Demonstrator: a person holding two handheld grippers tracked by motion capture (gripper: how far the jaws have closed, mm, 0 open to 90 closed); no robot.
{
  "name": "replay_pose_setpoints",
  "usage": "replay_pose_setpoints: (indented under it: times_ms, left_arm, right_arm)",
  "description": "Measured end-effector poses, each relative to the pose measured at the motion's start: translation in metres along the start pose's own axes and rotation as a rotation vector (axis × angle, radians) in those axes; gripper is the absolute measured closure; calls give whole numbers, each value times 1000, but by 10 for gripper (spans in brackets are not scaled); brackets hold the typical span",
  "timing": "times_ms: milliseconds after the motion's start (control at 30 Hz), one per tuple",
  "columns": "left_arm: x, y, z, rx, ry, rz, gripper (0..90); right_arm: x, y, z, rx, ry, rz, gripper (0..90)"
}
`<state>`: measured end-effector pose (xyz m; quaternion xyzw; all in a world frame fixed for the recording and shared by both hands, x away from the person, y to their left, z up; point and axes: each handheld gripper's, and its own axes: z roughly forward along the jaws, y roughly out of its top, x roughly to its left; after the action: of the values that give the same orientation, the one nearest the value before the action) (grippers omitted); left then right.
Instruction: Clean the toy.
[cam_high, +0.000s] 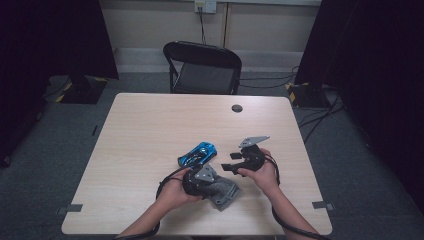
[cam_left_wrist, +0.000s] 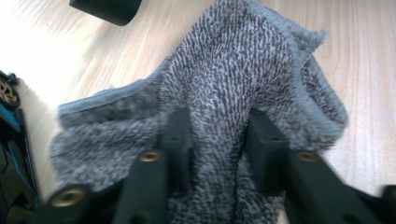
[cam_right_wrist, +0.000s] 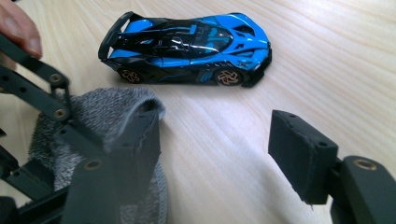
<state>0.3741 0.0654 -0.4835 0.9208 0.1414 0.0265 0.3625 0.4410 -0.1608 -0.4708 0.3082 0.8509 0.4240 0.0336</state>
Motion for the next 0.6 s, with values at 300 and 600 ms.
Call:
replay_pose_setpoints:
  times_ms: [300, 600]
  left_arm:
    - [9, -16, -62, -86, 3, -179, 733]
    - [27, -62, -126, -188, 165, -329, 731]
  right_arm:
    - [11, 35, 20, -5, 17, -80, 249]
    - [28, 64, 69, 36, 49, -130, 199]
